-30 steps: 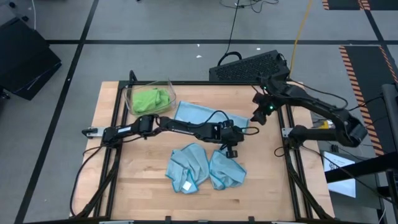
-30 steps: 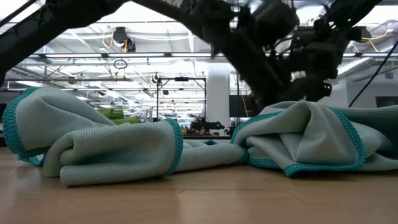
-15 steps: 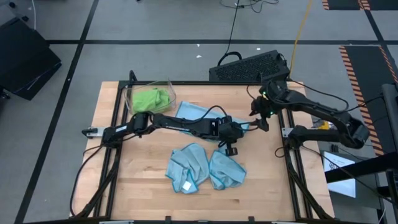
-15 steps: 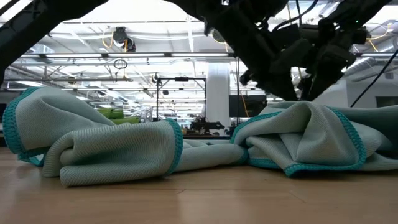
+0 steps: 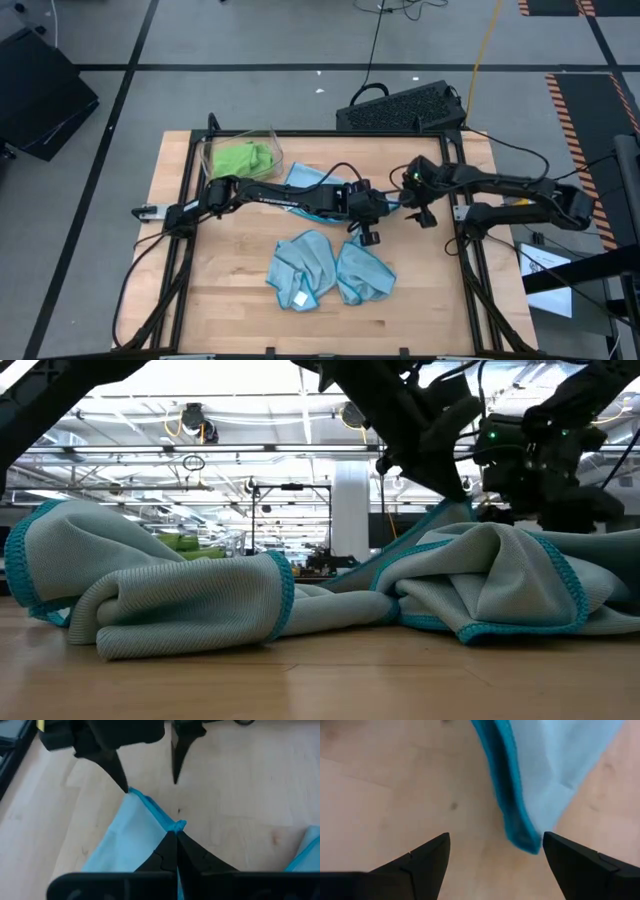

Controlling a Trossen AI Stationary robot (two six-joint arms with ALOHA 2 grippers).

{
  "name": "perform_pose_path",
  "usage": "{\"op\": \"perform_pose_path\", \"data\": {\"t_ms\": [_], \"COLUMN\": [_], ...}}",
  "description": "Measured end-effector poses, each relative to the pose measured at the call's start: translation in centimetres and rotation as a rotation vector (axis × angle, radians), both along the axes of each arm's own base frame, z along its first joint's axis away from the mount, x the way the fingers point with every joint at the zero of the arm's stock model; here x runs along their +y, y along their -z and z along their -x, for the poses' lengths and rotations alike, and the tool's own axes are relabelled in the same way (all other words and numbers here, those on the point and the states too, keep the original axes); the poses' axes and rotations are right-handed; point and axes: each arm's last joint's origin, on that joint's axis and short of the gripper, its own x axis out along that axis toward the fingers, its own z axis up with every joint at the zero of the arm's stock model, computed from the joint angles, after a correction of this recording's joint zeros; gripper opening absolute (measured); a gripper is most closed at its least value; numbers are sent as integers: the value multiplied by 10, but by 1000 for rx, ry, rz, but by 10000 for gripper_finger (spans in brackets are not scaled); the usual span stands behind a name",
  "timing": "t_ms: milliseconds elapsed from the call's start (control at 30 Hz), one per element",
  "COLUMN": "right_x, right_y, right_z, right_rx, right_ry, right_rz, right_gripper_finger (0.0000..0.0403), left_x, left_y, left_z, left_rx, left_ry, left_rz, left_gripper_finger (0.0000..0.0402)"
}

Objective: Fold microfiber towels
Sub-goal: Fold the top center blue microfiber cloth

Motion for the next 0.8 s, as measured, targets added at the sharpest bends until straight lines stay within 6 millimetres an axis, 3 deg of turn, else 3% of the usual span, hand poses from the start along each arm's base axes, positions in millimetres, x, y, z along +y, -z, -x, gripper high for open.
{"op": "perform_pose_path", "data": {"t_ms": [167, 533, 800], "right_x": [1, 6, 3], "right_y": [9, 25, 26], "right_z": [-4, -2, -4], "right_rx": [-21, -73, -60], "right_ry": [14, 74, 159], "right_rz": [138, 129, 130], "right_gripper_finger": [295, 265, 171], "left_x": [0, 7, 15], "left_y": [0, 0, 0], "left_z": [0, 0, 0], "left_rx": [4, 4, 2], "left_ry": [0, -21, -43], "left_rz": [0, -2, 4], "left_gripper_finger": [0, 0, 0]}}
